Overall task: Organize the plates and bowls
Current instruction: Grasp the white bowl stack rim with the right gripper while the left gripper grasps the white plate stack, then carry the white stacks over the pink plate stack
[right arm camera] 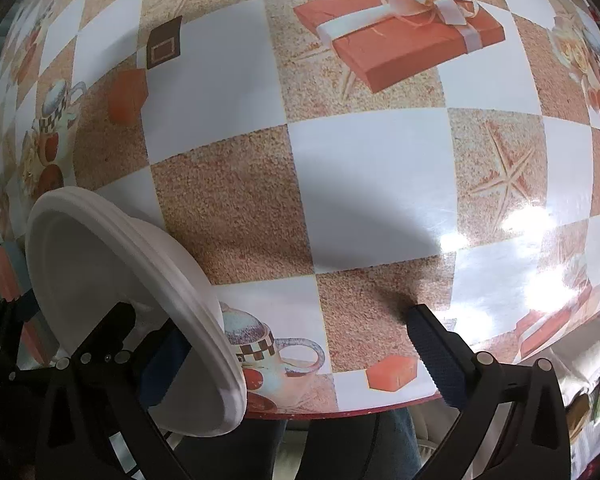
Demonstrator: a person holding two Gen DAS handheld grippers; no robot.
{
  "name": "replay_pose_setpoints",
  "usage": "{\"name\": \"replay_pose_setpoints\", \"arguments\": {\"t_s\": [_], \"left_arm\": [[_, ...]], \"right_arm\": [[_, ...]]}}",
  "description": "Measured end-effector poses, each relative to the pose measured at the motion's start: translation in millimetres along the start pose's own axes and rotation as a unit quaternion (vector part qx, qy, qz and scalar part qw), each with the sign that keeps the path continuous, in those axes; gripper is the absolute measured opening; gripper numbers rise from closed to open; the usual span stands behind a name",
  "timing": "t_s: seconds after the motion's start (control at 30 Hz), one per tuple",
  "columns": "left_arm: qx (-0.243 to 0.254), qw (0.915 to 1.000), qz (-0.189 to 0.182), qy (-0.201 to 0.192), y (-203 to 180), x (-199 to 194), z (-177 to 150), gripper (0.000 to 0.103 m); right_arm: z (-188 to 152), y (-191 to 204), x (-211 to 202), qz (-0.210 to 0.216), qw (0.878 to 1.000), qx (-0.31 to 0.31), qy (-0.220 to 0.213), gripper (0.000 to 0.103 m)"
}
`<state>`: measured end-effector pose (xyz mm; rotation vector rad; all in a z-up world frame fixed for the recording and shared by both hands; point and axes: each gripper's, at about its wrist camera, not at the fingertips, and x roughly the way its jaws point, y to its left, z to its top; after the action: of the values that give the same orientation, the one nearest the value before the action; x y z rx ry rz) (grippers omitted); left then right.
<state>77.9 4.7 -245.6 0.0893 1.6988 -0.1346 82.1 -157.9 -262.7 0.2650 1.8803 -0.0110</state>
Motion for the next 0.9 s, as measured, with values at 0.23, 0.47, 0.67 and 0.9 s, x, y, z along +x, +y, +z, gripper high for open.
{"name": "replay_pose_setpoints", "arguments": {"t_s": [0.23, 0.47, 0.67, 0.9], "left_arm": [[-0.019, 0.9998, -0.004, 0.007, -3, -1, 11, 0.098], [0.014, 0.9995, -0.022, -0.017, -13, -13, 11, 0.058], [0.013, 0.9974, -0.069, -0.011, -14, -15, 11, 0.029], [0.005, 0.9967, -0.061, -0.054, 0, -55, 3, 0.029]], "right_arm": [[17, -6, 3, 0.012, 1.000, -0.010, 0.021, 0.103], [0, 0, -6, 0.054, 0.997, -0.050, -0.002, 0.057], [-3, 12, -7, 0.067, 0.996, -0.065, 0.006, 0.020], [-5, 26, -45, 0.058, 0.995, -0.084, -0.018, 0.020]]}}
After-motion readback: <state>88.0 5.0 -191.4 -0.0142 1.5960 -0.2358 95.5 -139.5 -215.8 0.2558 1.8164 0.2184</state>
